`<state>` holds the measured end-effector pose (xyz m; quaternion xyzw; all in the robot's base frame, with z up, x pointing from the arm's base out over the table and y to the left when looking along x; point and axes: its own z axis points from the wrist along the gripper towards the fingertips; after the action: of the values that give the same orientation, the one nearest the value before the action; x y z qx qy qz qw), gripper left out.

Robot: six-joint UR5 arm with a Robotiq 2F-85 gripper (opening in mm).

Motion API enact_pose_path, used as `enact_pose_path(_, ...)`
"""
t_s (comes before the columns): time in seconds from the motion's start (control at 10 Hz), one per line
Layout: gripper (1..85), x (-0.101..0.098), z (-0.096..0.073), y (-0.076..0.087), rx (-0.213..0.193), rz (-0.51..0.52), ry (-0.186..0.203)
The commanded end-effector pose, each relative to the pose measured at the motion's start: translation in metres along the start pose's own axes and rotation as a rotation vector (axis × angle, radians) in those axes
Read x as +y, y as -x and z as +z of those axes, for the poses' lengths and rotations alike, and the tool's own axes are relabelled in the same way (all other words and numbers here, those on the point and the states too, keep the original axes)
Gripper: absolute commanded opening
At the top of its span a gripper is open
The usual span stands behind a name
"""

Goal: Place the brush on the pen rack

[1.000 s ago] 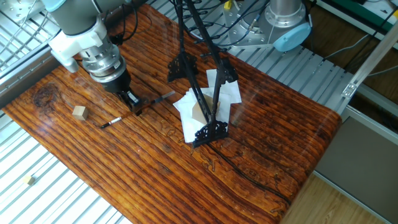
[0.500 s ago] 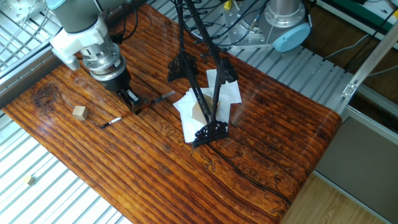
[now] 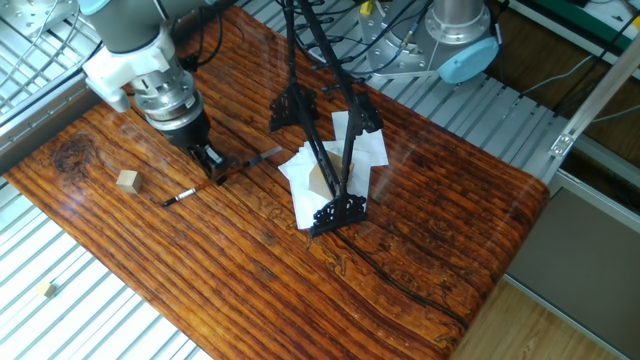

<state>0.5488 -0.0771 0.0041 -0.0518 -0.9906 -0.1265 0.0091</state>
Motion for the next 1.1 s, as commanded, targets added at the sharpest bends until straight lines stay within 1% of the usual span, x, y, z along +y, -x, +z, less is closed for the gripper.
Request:
enact_pose_path(0.0, 27.7, 0.001, 0.001, 0.004, -0.015, 0.0, 0.009)
enact_pose_path(0.1, 26.3, 0.0, 0.002, 0.005, -0.017, 0.0, 0.008)
enact_pose_path(0.2, 21.7, -0.003, 0.003, 0.005, -0.018, 0.004, -0.003)
enact_pose_path(0.3, 12.0, -0.007, 0.004, 0.005, -0.016, 0.018, -0.02)
enact_pose_path(0.4, 1.7, -0.013, 0.005, 0.005, -0.013, 0.031, -0.045)
enact_pose_path(0.5, 1.0, -0.015, 0.004, 0.005, -0.015, 0.029, -0.055)
enact_pose_path(0.6, 1.0, -0.015, 0.0, 0.005, -0.007, 0.025, -0.053)
enact_pose_path(0.7, 1.0, -0.017, -0.007, 0.009, -0.007, 0.003, -0.06)
enact_pose_path(0.8, 1.0, -0.031, -0.012, 0.021, -0.033, -0.046, -0.136)
enact_pose_path(0.9, 1.0, -0.04, -0.018, 0.039, -0.064, -0.112, -0.207)
enact_pose_path(1.0, 1.0, -0.031, -0.029, 0.056, -0.089, -0.179, -0.22)
